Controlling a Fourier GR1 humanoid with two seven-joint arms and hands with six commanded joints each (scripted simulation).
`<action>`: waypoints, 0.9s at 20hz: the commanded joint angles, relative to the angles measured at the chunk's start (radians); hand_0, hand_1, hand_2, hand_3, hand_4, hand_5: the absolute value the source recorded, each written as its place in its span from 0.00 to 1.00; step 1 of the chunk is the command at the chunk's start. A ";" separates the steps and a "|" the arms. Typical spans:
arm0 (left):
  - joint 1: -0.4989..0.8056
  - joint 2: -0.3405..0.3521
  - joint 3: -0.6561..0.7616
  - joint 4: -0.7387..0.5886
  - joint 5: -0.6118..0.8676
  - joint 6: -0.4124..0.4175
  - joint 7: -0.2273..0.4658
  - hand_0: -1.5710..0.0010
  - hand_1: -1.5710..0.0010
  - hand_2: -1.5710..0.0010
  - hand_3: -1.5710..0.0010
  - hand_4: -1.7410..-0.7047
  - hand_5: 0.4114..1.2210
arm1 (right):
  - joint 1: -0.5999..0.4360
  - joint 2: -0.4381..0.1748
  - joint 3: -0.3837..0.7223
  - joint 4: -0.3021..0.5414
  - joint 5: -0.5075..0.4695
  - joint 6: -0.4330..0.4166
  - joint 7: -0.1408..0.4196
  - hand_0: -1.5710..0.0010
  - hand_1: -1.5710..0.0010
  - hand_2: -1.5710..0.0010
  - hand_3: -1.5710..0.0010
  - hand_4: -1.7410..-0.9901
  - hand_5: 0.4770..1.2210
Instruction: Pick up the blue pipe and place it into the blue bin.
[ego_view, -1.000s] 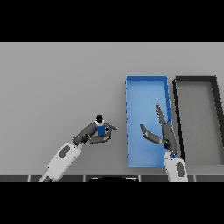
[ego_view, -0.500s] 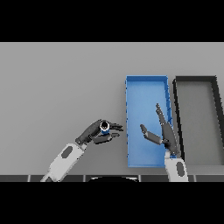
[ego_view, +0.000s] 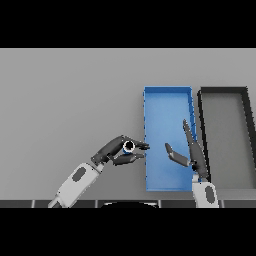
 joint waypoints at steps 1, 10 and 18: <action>-0.002 0.002 0.004 0.008 -0.002 -0.004 0.006 0.00 0.00 0.00 0.05 0.00 1.00 | -0.002 -0.001 -0.004 0.004 -0.005 0.001 -0.001 1.00 1.00 1.00 1.00 0.82 0.17; 0.004 -0.003 0.019 0.017 -0.032 -0.020 0.029 0.00 0.00 0.00 0.05 0.00 1.00 | -0.021 -0.020 -0.029 -0.035 -0.184 0.132 -0.061 1.00 1.00 1.00 1.00 0.73 0.18; 0.008 -0.010 0.029 0.007 -0.048 -0.046 0.016 0.00 0.00 0.00 0.05 0.00 1.00 | -0.191 -0.219 0.047 -0.253 -0.486 0.390 0.216 1.00 1.00 1.00 1.00 0.57 0.03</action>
